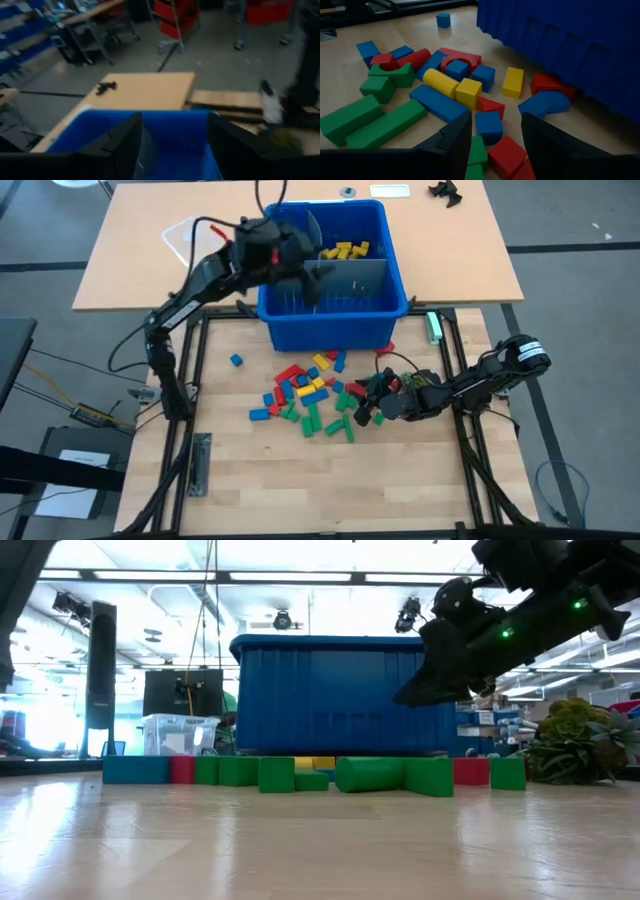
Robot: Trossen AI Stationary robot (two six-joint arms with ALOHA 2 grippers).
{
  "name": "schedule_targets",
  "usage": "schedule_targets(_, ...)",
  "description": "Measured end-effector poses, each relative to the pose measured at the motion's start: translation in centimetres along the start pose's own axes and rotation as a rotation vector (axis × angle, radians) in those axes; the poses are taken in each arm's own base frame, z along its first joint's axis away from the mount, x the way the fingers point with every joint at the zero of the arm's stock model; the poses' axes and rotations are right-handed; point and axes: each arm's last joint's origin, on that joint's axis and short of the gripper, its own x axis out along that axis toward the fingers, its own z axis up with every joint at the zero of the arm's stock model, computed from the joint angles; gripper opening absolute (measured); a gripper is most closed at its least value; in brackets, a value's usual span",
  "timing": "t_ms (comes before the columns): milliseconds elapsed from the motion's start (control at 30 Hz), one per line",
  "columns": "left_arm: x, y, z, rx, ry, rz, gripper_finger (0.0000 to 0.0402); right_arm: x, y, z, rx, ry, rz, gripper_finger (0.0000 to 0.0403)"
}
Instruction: Sort Items/Unsort Items
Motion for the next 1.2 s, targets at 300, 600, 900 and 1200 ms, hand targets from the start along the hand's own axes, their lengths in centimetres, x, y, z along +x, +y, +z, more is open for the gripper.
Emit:
schedule_targets(300, -3.2, -8.0, -0.9, 0.146, 0.242, -0.05, 0.0227, -0.3, 0.3, -0.4, 0.009, 0.027, 0.026, 0.0171)
schedule_targets(600, -0.5, -14.8, -7.4, 0.244, 0.509, -0.058, 0.0227, -0.5, 0.4, -0.5, 0.002, 0.034, 0.033, 0.0171)
schedule_targets(900, 2.8, -18.8, -17.8, 0.182, 0.75, -0.183, 0.0227, -0.5, 0.4, -0.5, 0.002, 0.041, 0.045, 0.0171)
schedule_targets(1200, 4.7, -19.4, -24.5, 0.059, 0.811, -0.278, 0.0227, -0.4, 0.4, -0.4, 0.01, 0.027, 0.032, 0.0171)
